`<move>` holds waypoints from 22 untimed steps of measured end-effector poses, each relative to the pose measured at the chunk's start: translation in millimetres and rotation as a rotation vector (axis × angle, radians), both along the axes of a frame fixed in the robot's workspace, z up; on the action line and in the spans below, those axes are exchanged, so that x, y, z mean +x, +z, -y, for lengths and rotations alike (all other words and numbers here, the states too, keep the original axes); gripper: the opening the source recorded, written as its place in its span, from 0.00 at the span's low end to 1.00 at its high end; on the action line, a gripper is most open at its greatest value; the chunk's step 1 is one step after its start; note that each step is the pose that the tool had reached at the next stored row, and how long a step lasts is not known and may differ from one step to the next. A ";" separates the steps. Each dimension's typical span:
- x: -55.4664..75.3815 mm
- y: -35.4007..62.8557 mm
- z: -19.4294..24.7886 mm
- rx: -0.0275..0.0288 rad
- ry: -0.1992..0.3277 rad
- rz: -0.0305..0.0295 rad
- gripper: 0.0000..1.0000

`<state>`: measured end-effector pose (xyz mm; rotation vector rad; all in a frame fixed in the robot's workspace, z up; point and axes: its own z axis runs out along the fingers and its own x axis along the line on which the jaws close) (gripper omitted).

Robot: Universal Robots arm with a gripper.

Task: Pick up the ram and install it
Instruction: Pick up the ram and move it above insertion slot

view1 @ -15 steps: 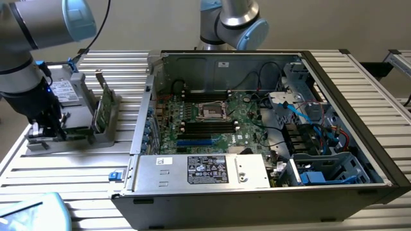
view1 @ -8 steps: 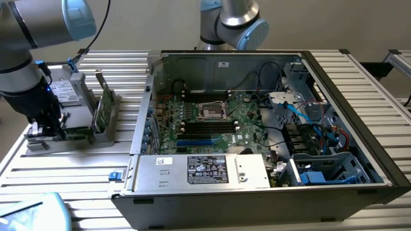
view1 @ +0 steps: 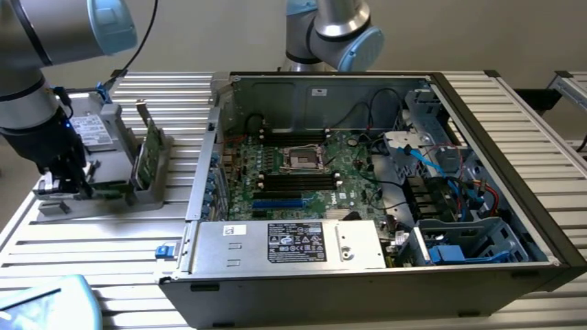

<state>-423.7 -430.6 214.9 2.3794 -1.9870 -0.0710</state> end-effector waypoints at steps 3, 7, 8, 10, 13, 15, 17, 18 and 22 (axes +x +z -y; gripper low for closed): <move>0.0 1.9 -0.5 -0.0001 0.000 -0.0021 0.15; -0.1 4.6 -1.3 -0.0002 0.000 -0.0044 0.15; -0.1 5.1 -1.6 -0.0002 0.000 -0.0051 0.15; 0.0 6.0 -2.2 0.0000 0.000 -0.0071 0.15; 0.0 6.9 -3.1 -0.0001 0.000 -0.0124 0.15; 0.0 7.3 -3.4 -0.0002 0.000 -0.0166 0.15; -0.1 9.1 -3.5 -0.0004 0.000 -0.0195 0.15; -0.1 10.7 -3.6 -0.0003 0.000 -0.0202 0.15; 0.0 19.2 -3.5 -0.0002 0.000 -0.0212 0.15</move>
